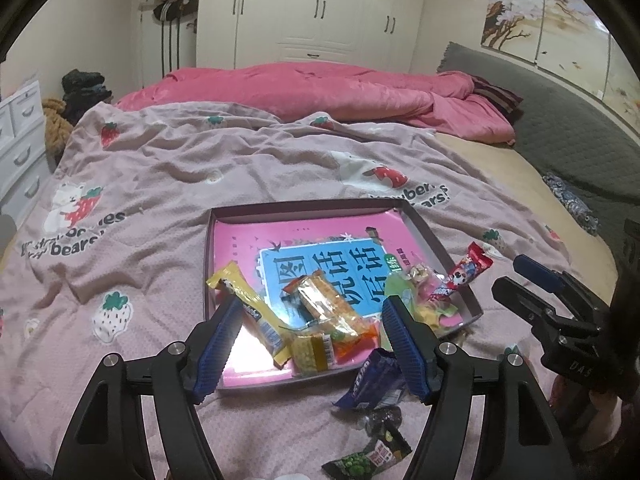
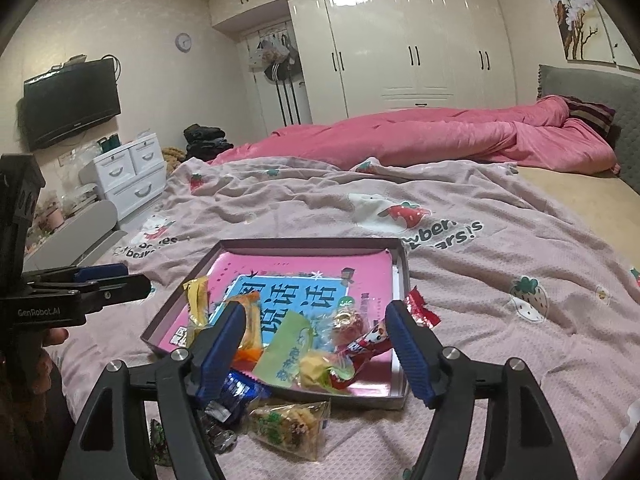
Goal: Organize snacks
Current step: 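Move both open grippers back toward the remaining snack pile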
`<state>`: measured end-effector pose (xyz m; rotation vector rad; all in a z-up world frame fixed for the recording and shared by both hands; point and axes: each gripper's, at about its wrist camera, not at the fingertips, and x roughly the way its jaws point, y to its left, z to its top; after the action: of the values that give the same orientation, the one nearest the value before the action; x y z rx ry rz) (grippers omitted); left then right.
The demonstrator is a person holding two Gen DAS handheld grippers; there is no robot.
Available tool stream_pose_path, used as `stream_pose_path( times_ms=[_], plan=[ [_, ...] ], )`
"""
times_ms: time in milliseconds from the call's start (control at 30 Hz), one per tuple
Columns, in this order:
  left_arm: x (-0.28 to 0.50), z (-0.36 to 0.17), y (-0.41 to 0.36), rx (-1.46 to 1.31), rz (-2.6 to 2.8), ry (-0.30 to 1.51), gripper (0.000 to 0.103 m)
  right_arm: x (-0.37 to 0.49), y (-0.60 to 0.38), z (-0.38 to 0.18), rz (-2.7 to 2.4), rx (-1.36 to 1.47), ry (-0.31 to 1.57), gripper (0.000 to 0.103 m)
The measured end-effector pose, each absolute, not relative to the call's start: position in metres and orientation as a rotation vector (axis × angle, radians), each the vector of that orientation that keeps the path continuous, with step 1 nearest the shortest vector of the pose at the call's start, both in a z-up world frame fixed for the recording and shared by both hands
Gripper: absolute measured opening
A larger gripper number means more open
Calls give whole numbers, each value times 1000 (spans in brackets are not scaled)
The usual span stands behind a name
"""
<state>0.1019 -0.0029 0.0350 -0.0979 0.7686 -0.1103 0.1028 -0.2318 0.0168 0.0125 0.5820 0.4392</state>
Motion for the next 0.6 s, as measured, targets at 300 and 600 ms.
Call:
stream_pose_path(
  times_ms=[300,600],
  plan=[
    [93,35,-7,-89,-124,781,74,93,-227,17,444,3,590,73],
    [85,33,-12,-75,-137,791,74,87,-225,17,445,-8,597,73]
  ],
)
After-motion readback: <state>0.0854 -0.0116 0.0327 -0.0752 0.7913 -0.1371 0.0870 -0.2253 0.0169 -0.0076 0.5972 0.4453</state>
